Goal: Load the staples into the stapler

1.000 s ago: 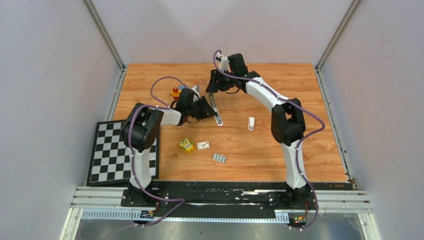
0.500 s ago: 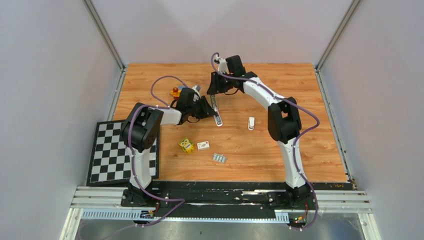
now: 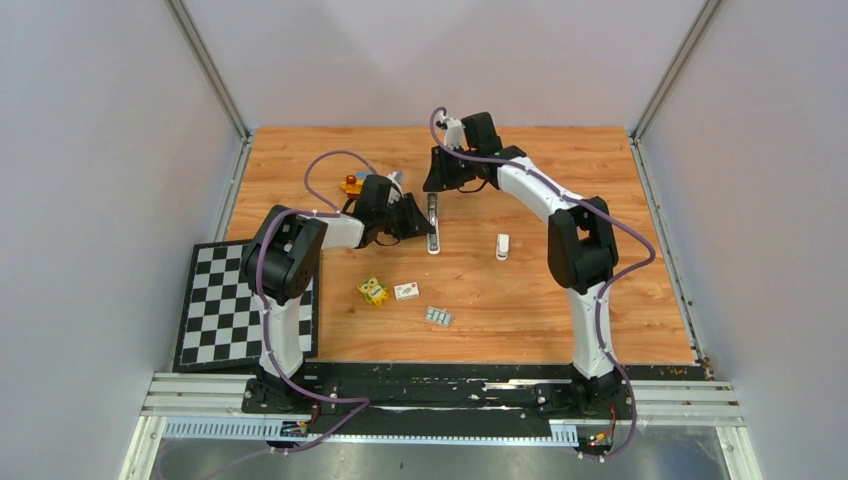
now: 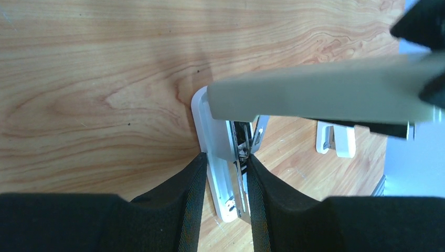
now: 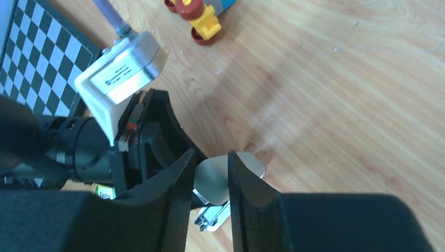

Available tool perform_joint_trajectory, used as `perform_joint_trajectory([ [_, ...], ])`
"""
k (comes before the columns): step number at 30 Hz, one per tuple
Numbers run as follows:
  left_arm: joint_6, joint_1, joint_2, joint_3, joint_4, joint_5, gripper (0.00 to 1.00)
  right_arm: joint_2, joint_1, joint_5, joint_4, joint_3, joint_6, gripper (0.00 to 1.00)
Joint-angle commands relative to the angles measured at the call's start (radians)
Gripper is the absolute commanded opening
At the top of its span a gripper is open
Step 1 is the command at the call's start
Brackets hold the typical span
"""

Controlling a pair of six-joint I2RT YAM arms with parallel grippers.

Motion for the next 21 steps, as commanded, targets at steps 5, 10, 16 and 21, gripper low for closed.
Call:
perform_joint_trajectory([
  [5,0.017,-0.008,0.026,0.012,-0.011,-0.039,0.36,-0.093,0.022,-0.011,-0.074,-0.165,-0.028,0.33],
  [10,0.004,-0.013,-0.002,-0.004,-0.008,-0.042,0.36,-0.125,0.037,0.011,-0.076,-0.235,-0.014,0.33],
  [16,-0.017,-0.013,-0.034,-0.037,0.011,-0.035,0.35,-0.147,0.055,0.054,-0.090,-0.297,-0.007,0.33],
  [21,-0.031,-0.015,-0.080,-0.081,0.024,-0.040,0.35,-0.160,0.062,0.073,-0.093,-0.325,0.001,0.36],
])
